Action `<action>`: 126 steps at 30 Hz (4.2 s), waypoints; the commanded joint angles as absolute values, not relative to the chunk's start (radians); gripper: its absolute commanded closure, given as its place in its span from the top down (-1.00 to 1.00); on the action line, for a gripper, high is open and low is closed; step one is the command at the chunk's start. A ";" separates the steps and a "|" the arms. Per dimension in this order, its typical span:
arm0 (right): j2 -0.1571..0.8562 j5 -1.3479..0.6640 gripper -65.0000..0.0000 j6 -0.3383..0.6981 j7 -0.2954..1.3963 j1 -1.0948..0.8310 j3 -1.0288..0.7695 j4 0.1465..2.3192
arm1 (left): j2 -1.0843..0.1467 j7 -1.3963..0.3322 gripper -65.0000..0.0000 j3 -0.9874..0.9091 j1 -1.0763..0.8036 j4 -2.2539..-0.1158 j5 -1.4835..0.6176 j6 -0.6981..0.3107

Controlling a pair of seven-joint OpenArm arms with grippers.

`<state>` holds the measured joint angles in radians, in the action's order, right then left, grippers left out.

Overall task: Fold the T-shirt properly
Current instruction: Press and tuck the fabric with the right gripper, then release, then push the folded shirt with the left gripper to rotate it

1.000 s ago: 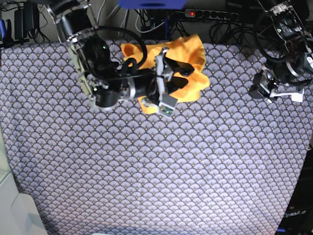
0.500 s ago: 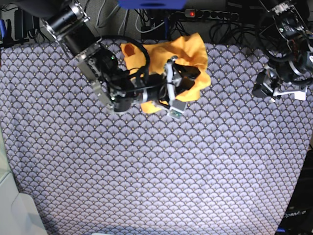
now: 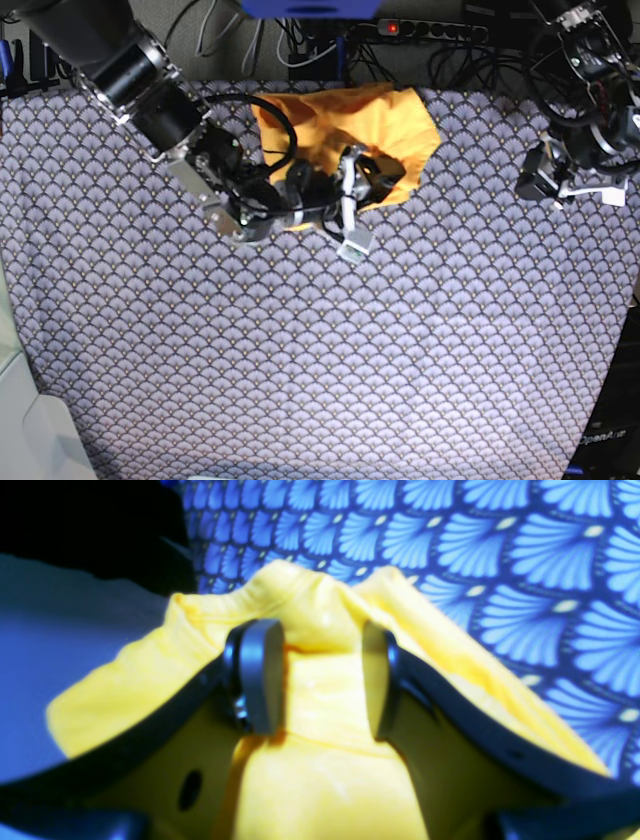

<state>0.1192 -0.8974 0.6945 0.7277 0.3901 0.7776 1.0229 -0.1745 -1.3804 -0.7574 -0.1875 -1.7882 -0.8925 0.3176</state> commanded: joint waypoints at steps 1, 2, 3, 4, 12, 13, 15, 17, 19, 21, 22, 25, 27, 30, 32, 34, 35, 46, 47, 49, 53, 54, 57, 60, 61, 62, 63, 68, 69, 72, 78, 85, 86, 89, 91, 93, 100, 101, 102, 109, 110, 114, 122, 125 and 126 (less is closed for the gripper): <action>0.122 -0.903 -0.17 0.698 0.723 0.414 0.777 1.035 | -0.189 -1.379 -0.13 -0.760 -0.177 -1.807 -0.918 0.315; 0.130 -0.903 -0.17 0.698 0.725 0.414 0.777 1.038 | -0.189 -1.379 -0.13 -0.760 -0.177 -1.807 -0.918 0.315; 0.134 -0.903 -0.17 0.698 0.725 0.414 0.777 1.040 | -0.189 -1.379 -0.13 -0.760 -0.176 -1.807 -0.918 0.315; 0.136 -0.903 -0.17 0.698 0.725 0.414 0.777 1.040 | -0.189 -1.379 -0.13 -0.760 -0.176 -1.807 -0.918 0.315; 0.208 -0.903 -0.17 0.698 0.768 0.397 0.774 1.273 | -0.185 -1.379 -0.13 -0.757 -0.163 -1.804 -0.918 0.315; 0.219 -0.903 -0.17 0.698 0.788 0.390 0.774 1.310 | -0.185 -1.379 -0.13 -0.757 -0.163 -1.805 -0.918 0.315; 0.231 -0.905 -0.17 0.698 0.812 0.387 0.771 1.366 | -0.185 -1.379 -0.13 -0.757 -0.162 -1.805 -0.918 0.315; 0.251 -0.905 -0.17 0.698 0.825 0.361 0.743 1.414 | -0.183 -1.379 -0.13 -0.757 -0.162 -1.805 -0.918 0.315; 0.269 -0.905 -0.17 0.698 0.825 0.326 0.719 1.452 | -0.183 -1.379 -0.13 -0.757 -0.162 -1.805 -0.918 0.315; 0.303 -0.905 -0.17 0.698 0.819 0.292 0.702 1.477 | -0.182 -1.379 -0.13 -0.757 -0.162 -1.805 -0.918 0.315; 0.321 -0.905 -0.17 0.698 0.814 0.277 0.694 1.483 | -0.182 -1.379 -0.13 -0.757 -0.160 -1.805 -0.918 0.315; 0.375 -0.905 -0.17 0.698 0.760 0.236 0.690 1.484 | -0.182 -1.379 -0.13 -0.757 -0.160 -1.805 -0.918 0.315; 0.412 -0.905 -0.17 0.698 0.705 0.211 0.694 1.484 | -0.182 -1.379 -0.13 -0.757 -0.160 -1.805 -0.918 0.315; 0.446 -0.905 -0.17 0.698 0.662 0.179 0.694 1.483 | -0.182 -1.379 -0.13 -0.757 -0.160 -1.805 -0.918 0.315; 0.455 -0.903 -0.17 0.698 0.645 0.160 0.694 1.483 | -0.182 -1.379 -0.13 -0.757 -0.160 -1.807 -0.918 0.315; 0.456 -0.901 -0.17 0.698 0.631 0.143 0.694 1.480 | -0.182 -1.379 -0.13 -0.757 -0.162 -1.807 -0.918 0.315; 0.456 -0.901 -0.17 0.698 0.628 0.140 0.694 1.474 | -0.180 -1.379 -0.13 -0.756 -0.162 -1.807 -0.918 0.315; 0.507 -0.903 -0.17 0.698 0.691 0.142 0.671 1.667 | -0.206 -1.396 -0.14 -0.710 -0.171 -1.807 -1.024 0.315; 0.509 -0.903 -0.18 0.698 0.708 0.137 0.654 1.693 | -0.211 -1.396 -0.14 -0.693 -0.171 -1.807 -1.041 0.315; 0.509 -0.903 -0.19 0.698 0.750 0.124 0.604 1.728 | -0.217 -1.396 -0.14 -0.667 -0.171 -1.807 -1.073 0.315; 0.509 -0.901 -0.43 0.698 0.780 0.091 0.492 1.741 | -0.209 -1.396 -0.14 -0.596 -0.171 -1.807 -1.084 0.315; 0.518 -0.901 -0.50 0.698 0.780 0.087 0.469 1.730 | -0.209 -1.396 -0.14 -0.567 -0.171 -1.807 -1.084 0.315; 0.552 -0.895 -0.68 0.698 0.776 0.087 0.423 1.678 | -0.208 -1.396 -0.31 -0.493 -0.170 -1.799 -1.082 0.321; 0.567 -0.895 -0.84 0.698 0.776 0.085 0.369 1.623 | -0.188 -1.396 -0.80 -0.455 -0.168 -1.781 -1.058 0.325; 0.575 -0.895 -0.89 0.698 0.776 0.085 0.355 1.606 | -0.177 -1.396 -0.97 -0.450 -0.165 -1.774 -1.040 0.325; 0.579 -0.895 -0.91 0.698 0.776 0.085 0.346 1.593 | -0.168 -1.396 -1.00 -0.447 -0.163 -1.768 -1.017 0.325; 0.581 -0.895 -0.93 0.698 0.776 0.085 0.340 1.584 | -0.157 -1.396 -1.00 -0.447 -0.163 -1.762 -0.998 0.325; 0.582 -0.894 -0.94 0.698 0.774 0.065 0.317 1.580 | -0.131 -1.396 -1.00 -0.398 -0.171 -1.755 -0.921 0.325; 0.582 -0.894 -0.94 0.698 0.776 0.064 0.312 1.580 | -0.128 -1.396 -1.00 -0.387 -0.171 -1.755 -0.906 0.325; 0.582 -0.894 -0.94 0.698 0.779 0.062 0.312 1.580 | -0.094 -1.396 -1.00 -0.357 -0.168 -1.755 -0.837 0.325; 0.582 -0.894 -0.94 0.698 0.779 0.042 0.311 1.580 | 0.004 -1.395 -1.00 -0.346 -0.145 -1.753 -0.634 0.325; 0.604 -0.894 -0.94 0.698 0.779 0.030 0.305 1.578 | 0.102 -1.389 -1.00 -0.348 -0.125 -1.738 -0.432 0.325; 0.604 -0.894 -0.94 0.698 0.779 0.030 0.295 1.578 | 0.114 -1.371 -1.00 -0.348 -0.120 -1.738 -0.414 0.325; 0.604 -0.894 -0.94 0.698 0.780 0.027 0.282 1.578 | 0.137 -1.316 -1.00 -0.346 -0.107 -1.713 -0.377 0.325; 0.607 -0.894 -0.94 0.698 0.780 0.015 0.274 1.578 | 0.148 -1.297 -1.00 -0.344 -0.093 -1.664 -0.369 0.325; 0.615 -0.894 -0.94 0.698 0.780 0.004 0.259 1.578 | 0.150 -1.280 -1.00 -0.344 -0.068 -1.607 -0.374 0.325; 0.641 -0.894 -0.94 0.698 0.779 -0.024 0.239 1.578 | 0.157 -1.208 -1.00 -0.338 0.038 -1.500 -0.377 0.325; 0.641 -0.894 -0.94 0.698 0.779 -0.027 0.239 1.578 | 0.157 -1.211 -1.00 -0.338 0.062 -1.488 -0.377 0.325; 0.641 -0.894 -0.94 0.698 0.779 -0.028 0.239 1.578 | 0.157 -1.208 -1.00 -0.338 0.085 -1.474 -0.377 0.325; 0.636 -0.894 -0.94 0.698 0.779 -0.061 0.245 1.578 | 0.157 -1.090 -1.00 -0.251 0.246 -1.276 -0.383 0.325; 0.636 -0.894 -0.94 0.698 0.779 -0.071 0.243 1.578 | 0.157 -1.064 -1.00 -0.239 0.266 -1.244 -0.398 0.325; 0.634 -0.894 -0.94 0.698 0.777 -0.090 0.240 1.578 | 0.157 -0.974 -1.00 -0.174 0.357 -1.124 -0.562 0.325; 0.641 -0.851 -0.94 0.698 0.779 -0.091 0.240 1.573 | 0.062 -0.981 -1.00 -0.162 0.358 -1.342 -0.816 0.326; 0.630 -0.780 -0.94 0.698 0.777 -0.091 0.239 1.573 | -0.048 -1.043 -1.00 -0.197 0.283 -1.497 -0.906 0.381; 0.619 -0.765 -0.94 0.698 0.777 -0.088 0.239 1.573 | -0.074 -1.063 -1.00 -0.214 0.259 -1.531 -0.926 0.430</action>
<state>0.6075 -0.7490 0.6872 0.7994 -0.1013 0.2478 1.5593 -0.0845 -1.0611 -0.2203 0.2344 -1.5181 -0.8959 0.4358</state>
